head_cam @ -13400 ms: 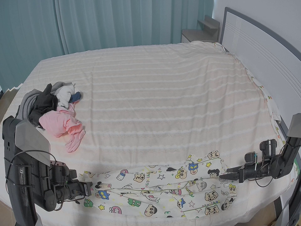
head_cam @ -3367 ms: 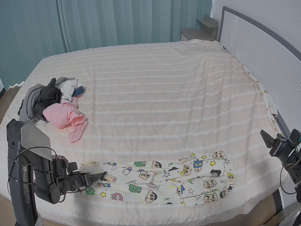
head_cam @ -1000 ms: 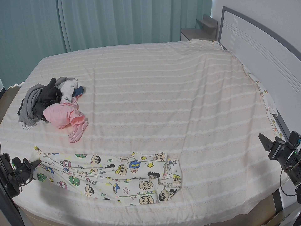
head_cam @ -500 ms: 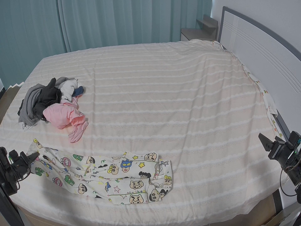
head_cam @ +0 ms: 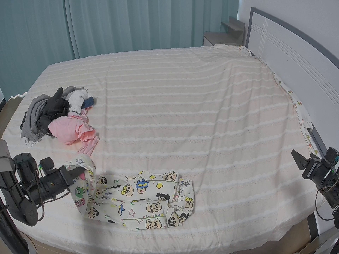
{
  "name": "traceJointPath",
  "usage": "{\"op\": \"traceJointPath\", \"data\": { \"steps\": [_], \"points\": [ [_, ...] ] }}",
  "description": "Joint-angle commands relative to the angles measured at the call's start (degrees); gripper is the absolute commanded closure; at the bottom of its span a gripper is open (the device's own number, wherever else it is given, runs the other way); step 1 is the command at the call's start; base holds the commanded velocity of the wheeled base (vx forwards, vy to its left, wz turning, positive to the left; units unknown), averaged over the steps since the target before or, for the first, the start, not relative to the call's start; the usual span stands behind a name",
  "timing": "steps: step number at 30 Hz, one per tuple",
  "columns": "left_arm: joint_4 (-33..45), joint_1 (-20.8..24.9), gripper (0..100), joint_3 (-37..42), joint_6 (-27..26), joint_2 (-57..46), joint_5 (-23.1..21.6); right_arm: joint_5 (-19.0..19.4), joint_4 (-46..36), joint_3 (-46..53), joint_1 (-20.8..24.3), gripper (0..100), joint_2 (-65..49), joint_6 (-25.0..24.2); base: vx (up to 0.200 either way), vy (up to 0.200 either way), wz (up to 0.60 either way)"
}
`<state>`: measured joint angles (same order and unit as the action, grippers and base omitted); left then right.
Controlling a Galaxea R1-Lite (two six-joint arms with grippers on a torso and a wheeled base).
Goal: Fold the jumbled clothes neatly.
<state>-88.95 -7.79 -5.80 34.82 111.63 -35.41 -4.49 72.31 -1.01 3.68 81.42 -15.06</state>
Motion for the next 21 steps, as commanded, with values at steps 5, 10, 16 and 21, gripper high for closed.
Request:
{"op": "traceJointPath", "data": {
  "steps": [5,10,16,21],
  "points": [
    [7.13,40.13,100,-12.83,-0.19,4.47,25.31,0.18,0.02,1.01,-0.34,0,0.14,-0.06,0.0,0.0,0.0],
    [12.58,46.9,100,-20.39,-0.1,8.25,29.7,0.27,0.02,1.01,-0.34,0,0.23,-0.06,0.0,0.0,0.0],
    [13.11,50.15,100,-25.93,0.16,13.97,32.95,0.18,-0.07,1.01,-0.34,0,0.23,0.03,0.0,0.0,0.0],
    [13.02,51.03,100,-29.0,0.34,18.54,35.15,0.18,-0.07,1.01,-0.34,0,0.23,0.03,0.0,0.0,0.0]
  ]
}}
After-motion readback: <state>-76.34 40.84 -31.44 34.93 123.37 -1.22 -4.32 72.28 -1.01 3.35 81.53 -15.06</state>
